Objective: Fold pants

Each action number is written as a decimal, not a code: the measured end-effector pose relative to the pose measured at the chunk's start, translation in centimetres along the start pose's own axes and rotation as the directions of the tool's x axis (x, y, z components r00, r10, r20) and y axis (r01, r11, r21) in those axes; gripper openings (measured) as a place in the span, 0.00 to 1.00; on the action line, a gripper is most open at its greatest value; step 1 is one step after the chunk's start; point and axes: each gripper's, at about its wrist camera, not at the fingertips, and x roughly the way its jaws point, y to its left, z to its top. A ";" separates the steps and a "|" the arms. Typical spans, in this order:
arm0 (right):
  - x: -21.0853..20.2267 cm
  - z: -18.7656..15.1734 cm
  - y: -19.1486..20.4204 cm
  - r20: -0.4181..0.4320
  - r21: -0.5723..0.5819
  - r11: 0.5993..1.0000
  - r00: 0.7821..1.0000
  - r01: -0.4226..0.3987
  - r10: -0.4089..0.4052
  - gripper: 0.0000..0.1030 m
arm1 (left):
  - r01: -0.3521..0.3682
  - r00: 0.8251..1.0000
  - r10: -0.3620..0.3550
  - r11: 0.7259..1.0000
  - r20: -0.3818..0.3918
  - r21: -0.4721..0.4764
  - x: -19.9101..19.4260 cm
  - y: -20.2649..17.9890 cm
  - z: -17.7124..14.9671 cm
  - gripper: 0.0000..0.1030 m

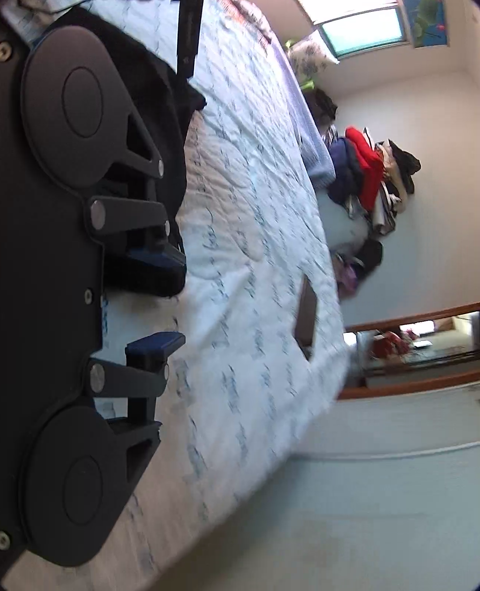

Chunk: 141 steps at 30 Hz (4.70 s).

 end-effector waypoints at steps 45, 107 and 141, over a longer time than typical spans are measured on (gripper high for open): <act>-3.1 -5.6 6.3 -0.138 -0.234 0.972 0.990 -0.033 0.000 0.27 | 0.099 0.993 -0.090 0.988 -0.080 0.120 -4.5 -4.7 -7.2 0.86; -3.3 -1.5 -1.6 -0.134 0.056 0.987 0.979 -0.148 0.155 0.15 | 0.176 0.984 -0.180 0.970 0.008 0.169 -2.7 -9.5 -2.9 0.88; -3.9 -5.0 0.2 -0.212 -0.031 0.989 0.968 -0.145 0.136 0.05 | 0.210 0.978 -0.207 0.940 -0.040 0.268 -3.9 -12.7 -6.9 0.90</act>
